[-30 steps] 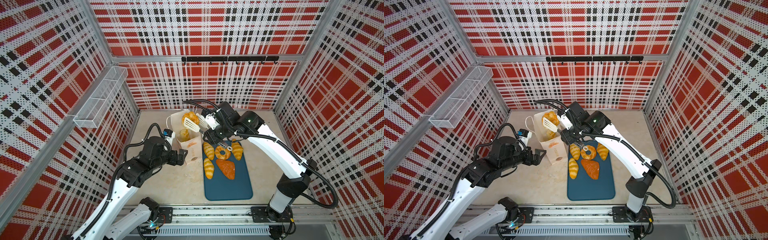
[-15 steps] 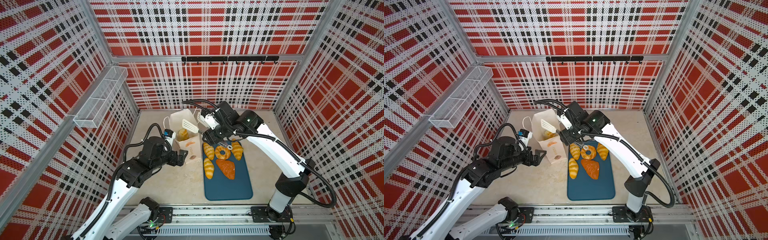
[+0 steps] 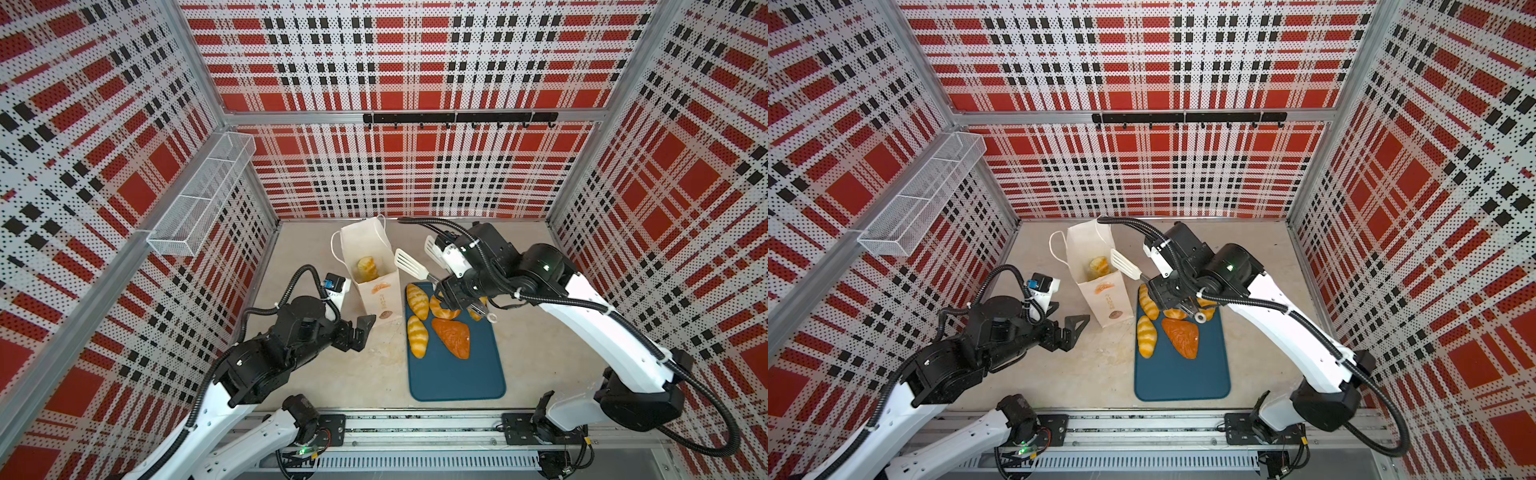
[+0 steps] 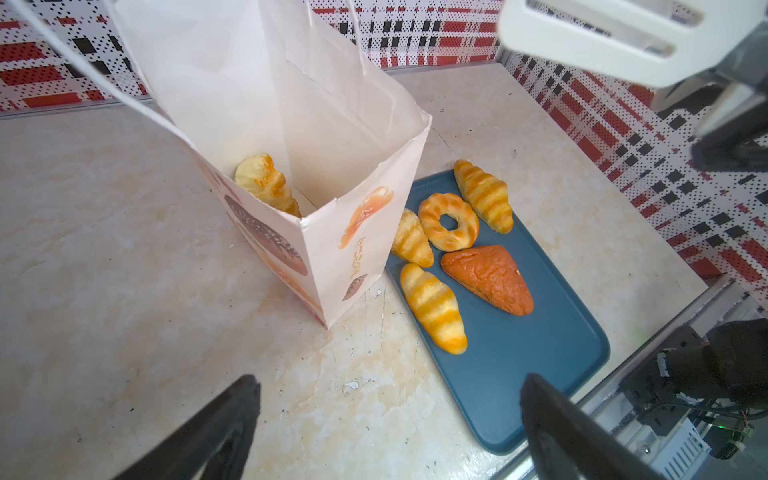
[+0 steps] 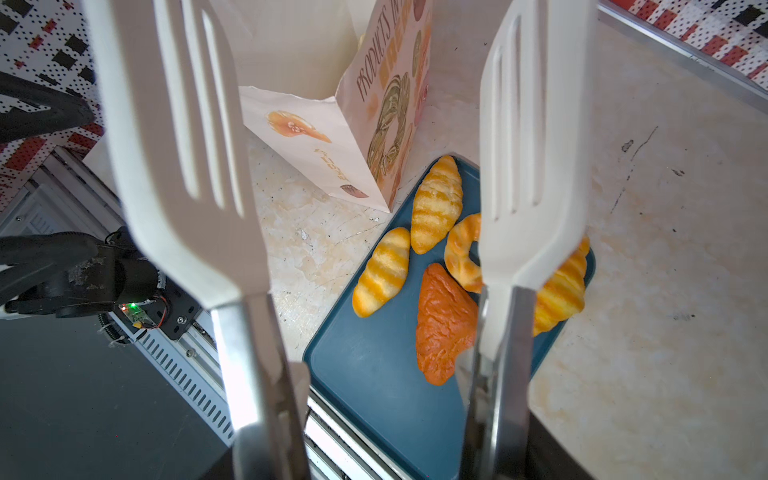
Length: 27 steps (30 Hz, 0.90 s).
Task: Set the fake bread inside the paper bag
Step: 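Lower the bun into the bag and open the tongs with the right gripper, then withdraw the tongs from the bag back over the tray with the right gripper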
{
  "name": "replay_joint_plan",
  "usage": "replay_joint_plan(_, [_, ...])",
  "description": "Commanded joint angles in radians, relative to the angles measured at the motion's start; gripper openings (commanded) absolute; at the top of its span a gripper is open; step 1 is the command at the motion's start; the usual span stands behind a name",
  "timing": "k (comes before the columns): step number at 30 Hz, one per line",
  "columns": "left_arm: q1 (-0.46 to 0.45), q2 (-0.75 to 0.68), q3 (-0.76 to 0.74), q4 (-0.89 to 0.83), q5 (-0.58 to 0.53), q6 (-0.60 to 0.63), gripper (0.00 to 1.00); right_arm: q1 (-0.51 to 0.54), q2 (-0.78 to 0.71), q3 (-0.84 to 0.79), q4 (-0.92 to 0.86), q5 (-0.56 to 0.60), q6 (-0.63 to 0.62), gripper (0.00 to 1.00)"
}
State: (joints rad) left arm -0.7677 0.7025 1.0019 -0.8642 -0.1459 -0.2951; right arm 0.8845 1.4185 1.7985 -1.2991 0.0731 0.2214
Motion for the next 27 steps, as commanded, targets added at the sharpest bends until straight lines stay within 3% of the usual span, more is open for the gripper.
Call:
replay_joint_plan(1, [-0.055,0.001,-0.006,-0.010,-0.092,-0.035,1.00,0.022,-0.077,-0.066,-0.004,0.069,0.058,0.66])
replay_joint_plan(11, [-0.240,-0.010,-0.073,-0.015,-0.209,-0.134,0.99,0.075,-0.286,-0.372,-0.090,0.188,0.264,0.64])
replay_joint_plan(19, [-0.355,-0.005,-0.122,-0.013,-0.256,-0.207,0.99,0.172,-0.284,-0.514,-0.159,0.262,0.423,0.63])
replay_joint_plan(27, [-0.434,0.007,-0.203,0.032,-0.278,-0.268,1.00,0.256,-0.248,-0.653,-0.129,0.264,0.553,0.62])
